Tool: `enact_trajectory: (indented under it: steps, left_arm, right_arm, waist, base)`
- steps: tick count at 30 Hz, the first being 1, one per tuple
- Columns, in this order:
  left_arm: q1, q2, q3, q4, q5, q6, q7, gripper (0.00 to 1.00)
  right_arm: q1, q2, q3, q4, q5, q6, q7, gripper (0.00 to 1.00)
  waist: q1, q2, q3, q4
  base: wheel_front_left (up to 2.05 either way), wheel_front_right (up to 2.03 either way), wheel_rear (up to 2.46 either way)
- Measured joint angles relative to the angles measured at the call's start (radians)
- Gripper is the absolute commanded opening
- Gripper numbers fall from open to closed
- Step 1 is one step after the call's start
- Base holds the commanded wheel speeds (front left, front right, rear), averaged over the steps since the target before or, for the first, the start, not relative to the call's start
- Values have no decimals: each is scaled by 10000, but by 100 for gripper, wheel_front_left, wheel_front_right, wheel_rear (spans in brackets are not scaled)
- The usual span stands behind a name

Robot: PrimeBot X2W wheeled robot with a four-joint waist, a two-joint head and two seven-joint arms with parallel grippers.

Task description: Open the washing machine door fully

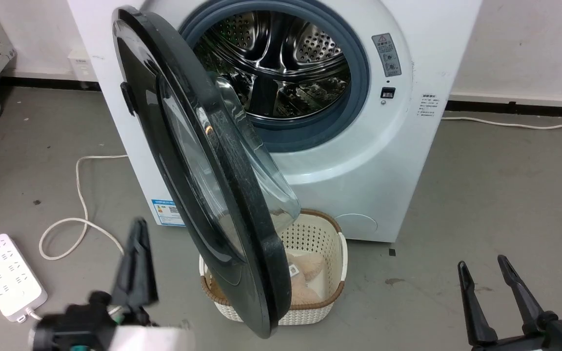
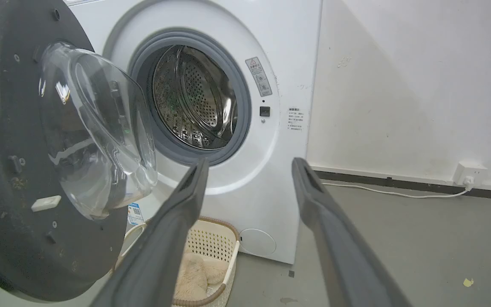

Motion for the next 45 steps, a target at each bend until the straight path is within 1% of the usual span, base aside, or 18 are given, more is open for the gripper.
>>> enact_trajectory:
  steps: [3,5,6,7,10,12,15,18,21,24,28,33,40,45]
  left_arm:
    - [-323,0,58,-740,38,150,0,0]
    - [-590,0,-15,-1158,38,165,-2,0]
    - [-967,2,-355,-1659,31,165,132,0]
    - [-1101,0,-545,-1829,33,169,288,0]
    - [-1346,12,-1254,-2077,370,128,1034,0]
    - [-1372,4,-1854,-2167,378,82,1450,0]
    - [-1372,-2,-2761,-2059,265,61,1942,0]
    - [-1325,-2,-3620,-1636,98,69,2366,0]
    - [-1220,-8,-4403,-1164,-449,253,2612,0]
    - [-1115,-10,-4905,-357,-815,441,2817,0]
    - [-1104,-12,-5003,755,-1191,771,2803,0]
    - [-1121,-6,-4552,1674,-1396,1028,2408,0]
    - [-1122,88,-4194,2173,-1687,1034,2127,0]
    - [-940,410,-3986,2128,-1779,1058,2105,0]
  right_arm:
    - [-2,2,17,8,0,0,0,100]
    - [-3,4,54,31,0,0,0,100]
    - [-3,6,123,61,0,0,0,100]
    - [-3,8,151,65,2,0,0,100]
    - [-4,10,199,92,31,0,0,100]
    - [-6,10,203,107,75,0,0,100]
    - [-7,10,186,134,142,0,0,100]
    - [-12,12,194,163,157,0,-2,100]
    - [-56,13,161,180,190,0,-2,100]
    - [-94,13,134,186,259,0,0,100]
    - [-94,13,167,215,320,0,-2,100]
    - [-96,13,196,261,320,0,-2,100]
    - [-91,15,284,301,347,0,-2,100]
    - [-84,17,276,334,360,0,-2,100]
  waist:
    - [-1,0,-28,-9]
    - [0,0,-50,-29]
    - [0,0,-89,-75]
    - [-1,0,-100,-97]
    - [0,0,-118,-180]
    - [-1,0,-111,-239]
    - [-1,0,-78,-310]
    - [0,0,-19,-386]
    - [-1,0,69,-452]
    - [0,0,161,-491]
    - [0,0,252,-538]
    - [0,0,293,-508]
    - [0,0,249,-223]
    - [0,0,153,201]
  base:
    - [0,0,0]
    - [0,0,0]
    - [0,0,0]
    - [0,0,0]
    - [0,0,0]
    - [0,0,0]
    - [0,0,0]
    - [0,0,0]
    - [0,0,0]
    - [0,0,0]
    - [0,0,0]
    - [0,0,0]
    - [0,0,0]
    - [0,0,0]
